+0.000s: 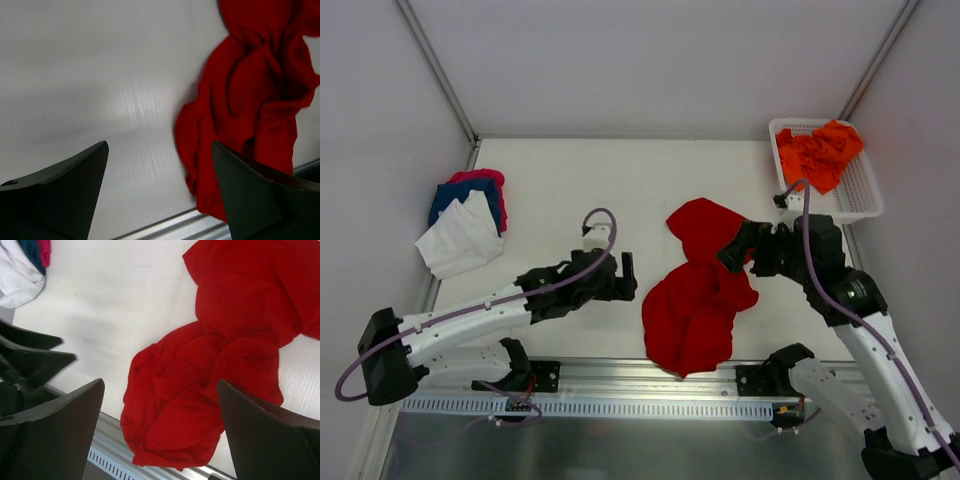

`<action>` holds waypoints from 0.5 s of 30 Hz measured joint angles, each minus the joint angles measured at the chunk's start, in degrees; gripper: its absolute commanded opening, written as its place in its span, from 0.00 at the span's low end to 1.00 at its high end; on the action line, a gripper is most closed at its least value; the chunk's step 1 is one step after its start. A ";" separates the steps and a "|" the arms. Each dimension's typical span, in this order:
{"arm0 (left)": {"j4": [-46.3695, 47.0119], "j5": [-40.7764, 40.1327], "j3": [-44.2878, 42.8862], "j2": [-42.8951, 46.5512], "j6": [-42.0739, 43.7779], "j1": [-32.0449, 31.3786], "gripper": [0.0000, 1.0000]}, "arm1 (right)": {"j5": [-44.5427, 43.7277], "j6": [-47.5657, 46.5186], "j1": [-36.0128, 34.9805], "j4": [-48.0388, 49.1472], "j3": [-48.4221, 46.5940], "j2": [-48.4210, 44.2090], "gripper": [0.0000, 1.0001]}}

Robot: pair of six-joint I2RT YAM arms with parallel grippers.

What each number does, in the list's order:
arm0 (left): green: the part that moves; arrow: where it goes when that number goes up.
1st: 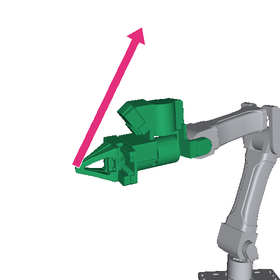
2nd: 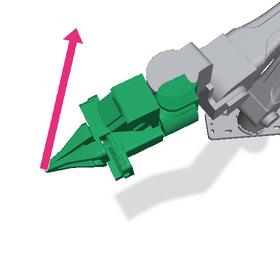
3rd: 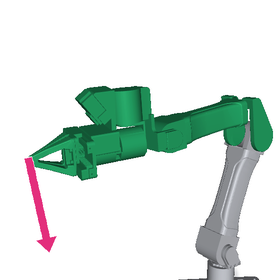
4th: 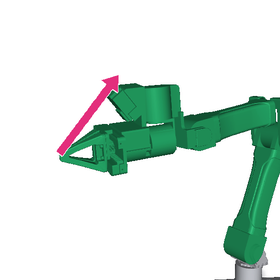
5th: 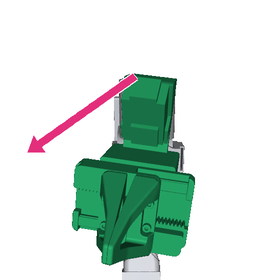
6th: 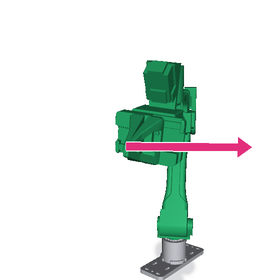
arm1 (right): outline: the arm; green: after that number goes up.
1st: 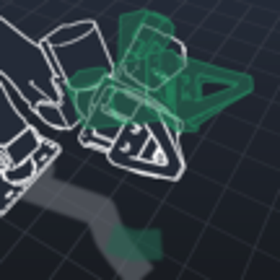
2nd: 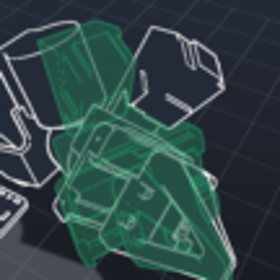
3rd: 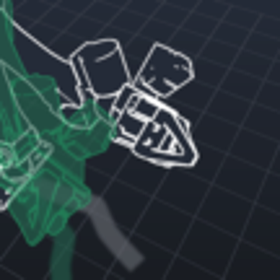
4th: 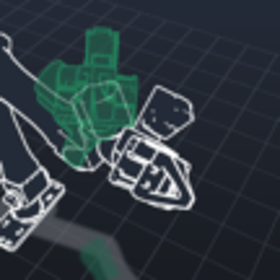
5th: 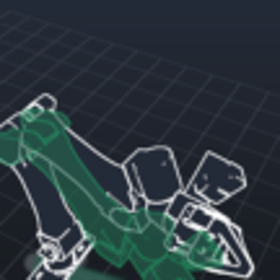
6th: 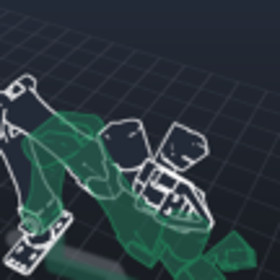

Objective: Fold and stack the t-shirts
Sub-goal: Move the tshirt to the center of the board

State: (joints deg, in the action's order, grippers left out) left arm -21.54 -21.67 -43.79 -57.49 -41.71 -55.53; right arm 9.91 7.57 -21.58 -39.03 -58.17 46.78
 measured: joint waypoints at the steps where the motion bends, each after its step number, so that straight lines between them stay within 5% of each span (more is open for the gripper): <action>1: 0.48 -0.46 0.04 -2.03 -0.92 -2.54 0.88 | -0.74 0.63 -1.40 -0.20 1.16 -2.43 0.99; 8: 1.75 -0.90 0.33 -13.88 -7.58 -12.04 0.90 | -5.49 7.72 -9.62 -1.57 16.22 -12.52 0.99; 15: 5.66 -0.37 4.76 -12.63 -11.26 -13.92 0.90 | -11.85 15.58 -21.22 -0.11 25.79 -11.34 0.99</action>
State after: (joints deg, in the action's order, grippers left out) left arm -15.88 -22.04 -39.03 -70.13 -52.97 -69.45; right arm -1.93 23.16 -42.81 -39.13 -32.38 35.44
